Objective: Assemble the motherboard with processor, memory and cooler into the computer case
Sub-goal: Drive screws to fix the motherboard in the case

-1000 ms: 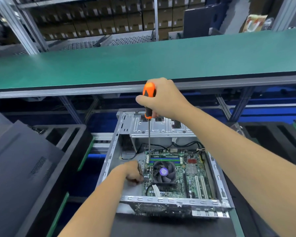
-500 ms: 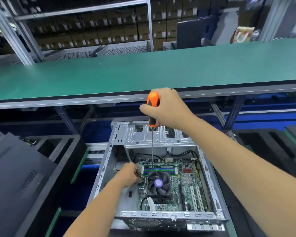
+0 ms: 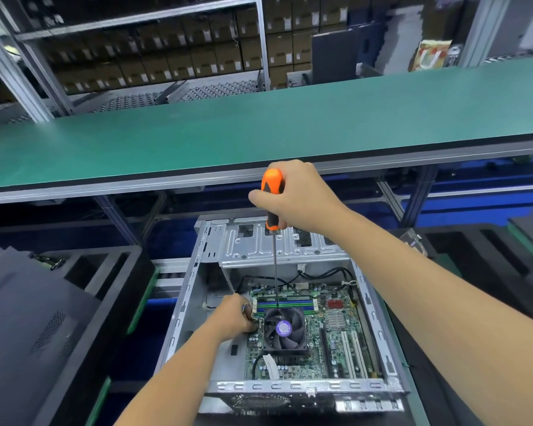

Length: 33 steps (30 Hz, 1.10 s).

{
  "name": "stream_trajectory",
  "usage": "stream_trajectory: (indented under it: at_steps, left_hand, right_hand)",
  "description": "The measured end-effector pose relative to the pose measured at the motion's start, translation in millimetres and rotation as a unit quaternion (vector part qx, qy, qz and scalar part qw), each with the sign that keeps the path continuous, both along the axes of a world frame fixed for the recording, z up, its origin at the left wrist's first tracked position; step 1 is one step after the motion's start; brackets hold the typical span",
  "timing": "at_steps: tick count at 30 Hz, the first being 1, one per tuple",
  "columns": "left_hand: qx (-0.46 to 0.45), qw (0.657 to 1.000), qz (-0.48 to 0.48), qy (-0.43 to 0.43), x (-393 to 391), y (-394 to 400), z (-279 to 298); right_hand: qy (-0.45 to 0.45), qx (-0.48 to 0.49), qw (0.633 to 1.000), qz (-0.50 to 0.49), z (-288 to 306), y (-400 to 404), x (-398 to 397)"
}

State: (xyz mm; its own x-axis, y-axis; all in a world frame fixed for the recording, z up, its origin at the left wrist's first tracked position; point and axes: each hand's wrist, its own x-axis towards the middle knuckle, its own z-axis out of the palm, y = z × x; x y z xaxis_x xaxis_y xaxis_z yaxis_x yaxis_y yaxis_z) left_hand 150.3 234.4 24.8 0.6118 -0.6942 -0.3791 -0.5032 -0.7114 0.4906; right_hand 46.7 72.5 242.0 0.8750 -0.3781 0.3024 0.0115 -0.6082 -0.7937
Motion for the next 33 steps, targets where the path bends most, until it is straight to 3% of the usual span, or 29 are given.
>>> stream_trajectory:
  at_steps: [15,18,33]
  left_hand:
    - [0.013,0.998,-0.026,-0.052,-6.8,-3.8,4.1]
    - [0.054,0.996,-0.04,-0.064,-5.9,-3.2,4.2]
    - [0.071,0.994,-0.057,-0.059,-7.9,-2.3,4.8]
  right_hand:
    - [0.0,0.005,1.0,-0.001,-3.5,-7.9,-5.4]
    - [0.002,0.004,1.0,0.004,-3.9,-7.4,-6.4]
    - [0.009,-0.002,1.0,0.003,-7.8,-7.6,-2.1]
